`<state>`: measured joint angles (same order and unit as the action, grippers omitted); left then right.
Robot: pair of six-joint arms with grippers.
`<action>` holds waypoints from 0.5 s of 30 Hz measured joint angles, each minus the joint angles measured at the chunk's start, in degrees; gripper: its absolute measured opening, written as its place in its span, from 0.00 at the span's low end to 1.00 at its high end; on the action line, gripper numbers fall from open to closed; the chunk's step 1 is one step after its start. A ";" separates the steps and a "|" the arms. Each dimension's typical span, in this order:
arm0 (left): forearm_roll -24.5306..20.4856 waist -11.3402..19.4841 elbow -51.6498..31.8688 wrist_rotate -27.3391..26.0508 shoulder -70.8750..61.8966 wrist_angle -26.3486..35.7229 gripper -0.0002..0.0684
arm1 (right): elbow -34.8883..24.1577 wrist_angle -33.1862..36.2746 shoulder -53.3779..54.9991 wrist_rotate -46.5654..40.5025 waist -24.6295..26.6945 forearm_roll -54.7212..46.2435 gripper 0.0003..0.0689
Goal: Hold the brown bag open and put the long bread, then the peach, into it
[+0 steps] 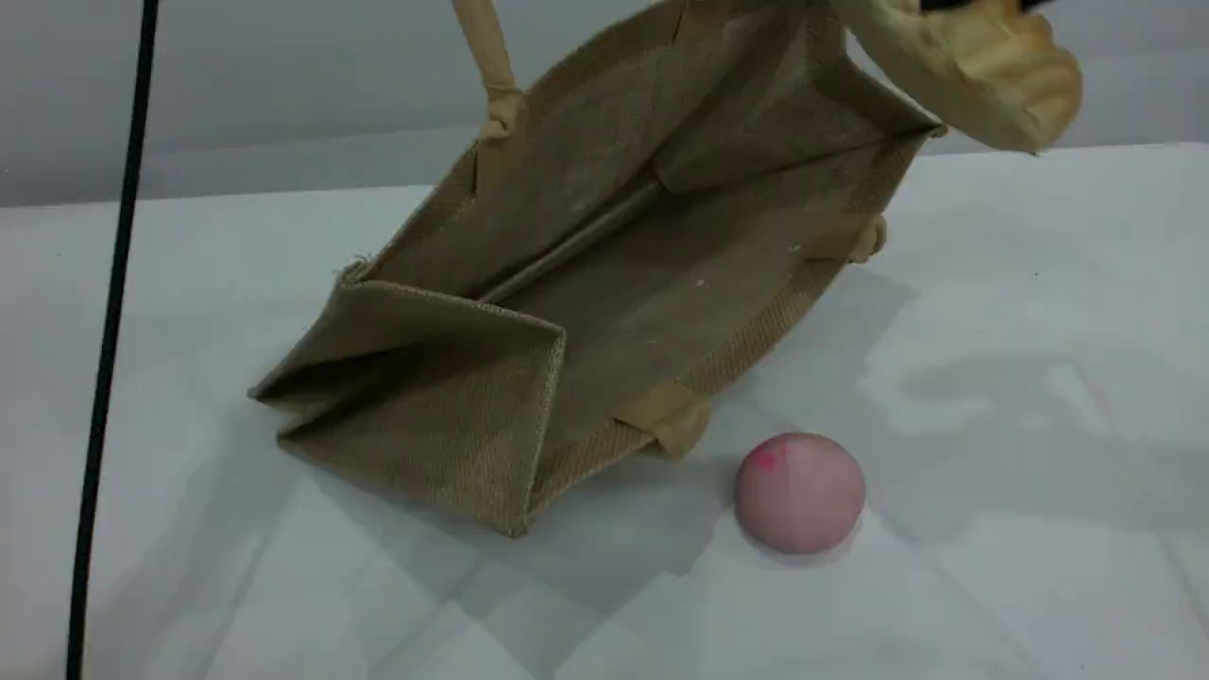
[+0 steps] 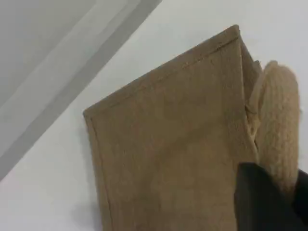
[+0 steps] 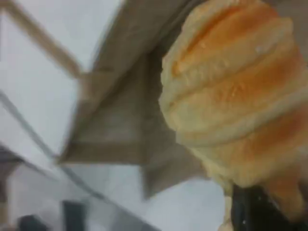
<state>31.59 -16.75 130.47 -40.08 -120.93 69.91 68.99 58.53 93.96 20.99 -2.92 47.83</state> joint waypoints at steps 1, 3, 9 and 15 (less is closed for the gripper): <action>0.00 0.00 0.00 0.00 0.00 0.00 0.14 | -0.24 0.65 0.07 0.00 0.00 1.03 0.09; 0.27 0.00 0.00 0.00 0.00 0.00 0.14 | -0.79 0.14 0.36 0.00 -0.66 2.68 0.08; 0.31 0.00 0.00 0.05 0.00 0.06 0.14 | -1.12 -4.95 4.79 0.14 -4.67 6.35 0.08; 0.31 0.00 0.00 0.05 0.00 0.06 0.14 | -1.12 -12.06 11.12 1.58 -6.32 12.07 0.08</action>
<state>31.90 -16.75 130.47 -40.02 -120.93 69.97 67.87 46.47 105.08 22.57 -9.24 59.90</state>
